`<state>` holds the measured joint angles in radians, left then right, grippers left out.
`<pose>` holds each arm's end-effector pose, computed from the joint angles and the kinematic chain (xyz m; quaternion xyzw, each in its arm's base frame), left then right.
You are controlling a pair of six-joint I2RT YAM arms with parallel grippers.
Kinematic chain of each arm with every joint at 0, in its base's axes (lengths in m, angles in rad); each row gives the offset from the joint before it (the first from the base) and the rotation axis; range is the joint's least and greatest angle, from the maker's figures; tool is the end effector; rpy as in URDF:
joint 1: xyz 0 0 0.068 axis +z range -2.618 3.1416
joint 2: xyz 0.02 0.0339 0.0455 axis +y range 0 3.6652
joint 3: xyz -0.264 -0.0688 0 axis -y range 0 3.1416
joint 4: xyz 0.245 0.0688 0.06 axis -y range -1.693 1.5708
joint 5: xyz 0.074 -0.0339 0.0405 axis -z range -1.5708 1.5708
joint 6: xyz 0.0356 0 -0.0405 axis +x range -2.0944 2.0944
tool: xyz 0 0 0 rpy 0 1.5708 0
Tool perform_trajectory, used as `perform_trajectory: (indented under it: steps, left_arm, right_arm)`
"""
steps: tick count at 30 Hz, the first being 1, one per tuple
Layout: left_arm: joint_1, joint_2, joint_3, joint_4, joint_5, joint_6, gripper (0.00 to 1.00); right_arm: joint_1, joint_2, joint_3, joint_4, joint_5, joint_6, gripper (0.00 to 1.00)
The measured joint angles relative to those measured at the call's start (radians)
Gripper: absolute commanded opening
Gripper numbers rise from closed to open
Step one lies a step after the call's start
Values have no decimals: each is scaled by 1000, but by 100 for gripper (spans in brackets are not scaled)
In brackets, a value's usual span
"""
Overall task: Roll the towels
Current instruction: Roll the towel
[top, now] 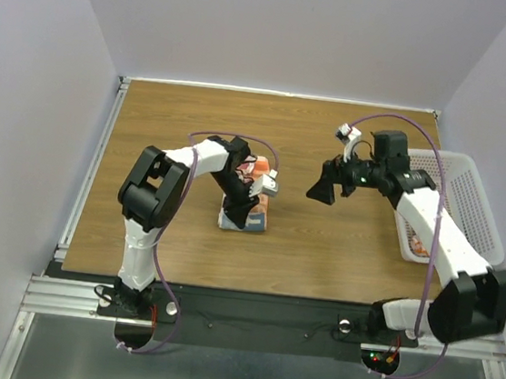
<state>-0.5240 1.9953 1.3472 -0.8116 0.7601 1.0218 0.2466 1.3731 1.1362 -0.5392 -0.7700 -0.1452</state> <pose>0.3092 -0.2070 0.1548 0.6621 0.6494 -0.3463 0.1412 0.2766 0.0952 0.3034 -0.3089 0.8100 0.3640 0.3406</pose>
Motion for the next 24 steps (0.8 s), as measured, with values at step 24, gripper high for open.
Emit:
perform_trajectory:
  steps: [24]
  left_arm:
    - [89, 305, 288, -391, 231, 42, 43]
  right_arm:
    - [696, 288, -39, 218, 649, -455, 99]
